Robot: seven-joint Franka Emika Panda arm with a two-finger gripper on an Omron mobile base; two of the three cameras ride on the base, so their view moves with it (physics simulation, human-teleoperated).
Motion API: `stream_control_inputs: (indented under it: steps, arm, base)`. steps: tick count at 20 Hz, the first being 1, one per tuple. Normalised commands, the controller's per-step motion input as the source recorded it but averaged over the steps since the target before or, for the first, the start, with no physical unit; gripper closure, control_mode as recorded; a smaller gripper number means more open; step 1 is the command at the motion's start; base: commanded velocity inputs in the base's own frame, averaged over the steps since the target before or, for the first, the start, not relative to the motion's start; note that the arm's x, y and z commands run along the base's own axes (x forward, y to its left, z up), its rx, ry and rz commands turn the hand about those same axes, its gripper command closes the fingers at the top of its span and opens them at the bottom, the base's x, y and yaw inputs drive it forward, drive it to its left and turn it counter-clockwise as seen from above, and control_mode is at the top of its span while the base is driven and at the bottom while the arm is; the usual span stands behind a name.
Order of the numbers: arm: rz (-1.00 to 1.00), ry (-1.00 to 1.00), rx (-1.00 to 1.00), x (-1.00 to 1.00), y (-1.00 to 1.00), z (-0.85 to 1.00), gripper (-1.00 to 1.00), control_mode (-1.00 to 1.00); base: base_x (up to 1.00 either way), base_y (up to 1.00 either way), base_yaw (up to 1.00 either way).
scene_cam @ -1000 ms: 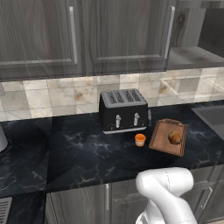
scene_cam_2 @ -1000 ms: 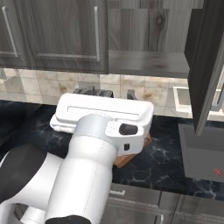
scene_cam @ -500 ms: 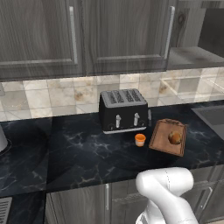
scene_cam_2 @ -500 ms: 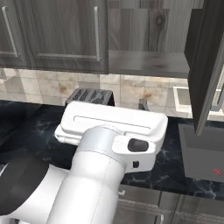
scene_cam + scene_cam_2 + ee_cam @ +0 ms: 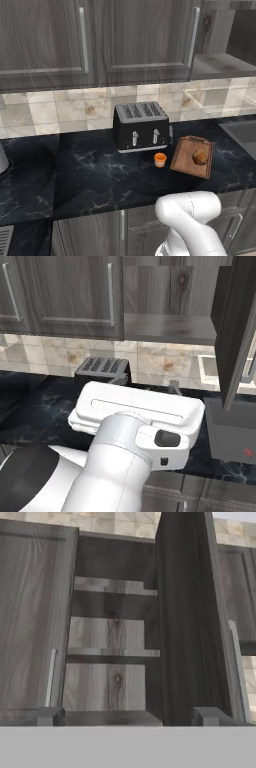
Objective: Pick the bread, place it on the cutting board, pick the jam, place it on the counter, and close the cabinet.
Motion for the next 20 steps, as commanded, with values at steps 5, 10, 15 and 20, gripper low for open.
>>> stream_control_inputs:
  steps: [5, 10, 15, 20]
  arm:
    - [-0.03, 0.02, 0.0, -0.16, -0.07, -0.18, -1.0, -1.0]
    - [-0.01, 0.01, -0.01, -0.19, -0.1, -0.21, -1.0, -1.0]
    - [0.0, 0.03, -0.01, -0.24, -0.19, -0.21, -1.0, -1.0]
    - [0.0, 0.05, 0.0, -0.28, -0.23, -0.18, -1.0, -1.0]
  base:
    - [0.0, 0.0, 0.0]
    - [0.0, 0.0, 0.0]
    - [0.0, 0.0, 0.0]
    - [0.0, 0.0, 0.0]
